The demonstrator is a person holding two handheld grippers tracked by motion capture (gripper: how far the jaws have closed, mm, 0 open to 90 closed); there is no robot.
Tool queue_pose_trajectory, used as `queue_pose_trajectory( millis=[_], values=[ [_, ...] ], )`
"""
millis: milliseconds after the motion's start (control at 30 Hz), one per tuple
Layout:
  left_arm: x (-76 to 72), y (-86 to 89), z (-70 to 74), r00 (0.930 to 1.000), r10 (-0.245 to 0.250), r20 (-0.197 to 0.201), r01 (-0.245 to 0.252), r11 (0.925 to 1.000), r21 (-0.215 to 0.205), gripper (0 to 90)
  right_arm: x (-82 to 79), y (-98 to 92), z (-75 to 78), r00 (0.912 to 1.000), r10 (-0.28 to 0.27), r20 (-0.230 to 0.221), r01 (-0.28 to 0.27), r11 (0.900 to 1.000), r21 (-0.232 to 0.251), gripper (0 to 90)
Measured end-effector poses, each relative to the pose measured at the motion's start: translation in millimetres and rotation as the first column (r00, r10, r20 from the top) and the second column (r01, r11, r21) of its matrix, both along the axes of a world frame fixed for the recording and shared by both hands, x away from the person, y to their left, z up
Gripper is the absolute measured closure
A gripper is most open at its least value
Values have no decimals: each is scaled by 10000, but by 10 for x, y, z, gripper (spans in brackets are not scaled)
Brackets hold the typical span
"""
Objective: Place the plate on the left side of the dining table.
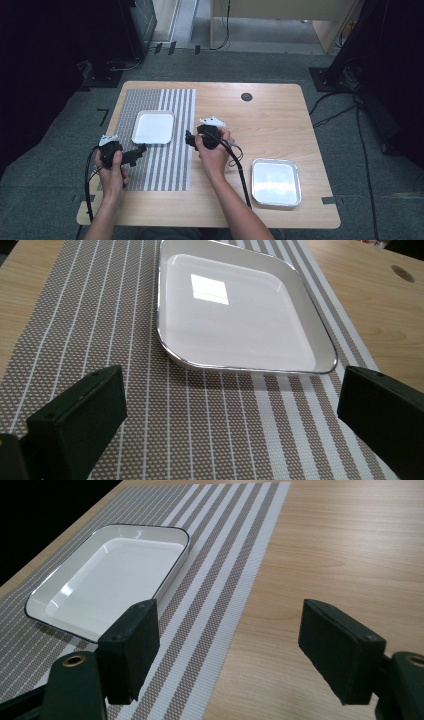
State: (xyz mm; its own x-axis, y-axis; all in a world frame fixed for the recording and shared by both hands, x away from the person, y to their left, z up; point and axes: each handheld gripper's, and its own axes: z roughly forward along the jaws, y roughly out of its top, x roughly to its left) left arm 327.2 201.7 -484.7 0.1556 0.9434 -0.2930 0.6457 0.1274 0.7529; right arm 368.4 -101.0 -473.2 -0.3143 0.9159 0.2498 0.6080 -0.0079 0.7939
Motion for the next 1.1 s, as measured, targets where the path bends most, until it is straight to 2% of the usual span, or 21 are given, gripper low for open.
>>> queue_pose_trajectory(
  millis=[167, 367, 567, 967, 1100],
  values=[
    [-89, -6, 22, 9999, 79, 120, -78, 9999, -74, 0, -99, -137, 41, 10000, 49, 57, -49, 10000, -7, 252],
    [-238, -19, -15, 9997, 239, 30, -238, 9996, -119, 0, -215, -314, 78, 9996, 230, 147, -231, 9997, 42, 253],
    [-354, -40, -54, 9996, 292, -63, -292, 9996, 66, 0, -325, -515, 90, 9996, 126, 248, -127, 9999, 36, 251],
    [-578, 23, -130, 9990, 448, 29, -449, 9982, 408, 0, -547, -892, 129, 9988, -127, 479, 128, 9999, -29, 252],
    [-638, 37, -154, 9990, 440, -68, -435, 9975, 550, 0, -607, -1006, 122, 9984, -232, 516, 236, 9997, -72, 252]
  ],
)
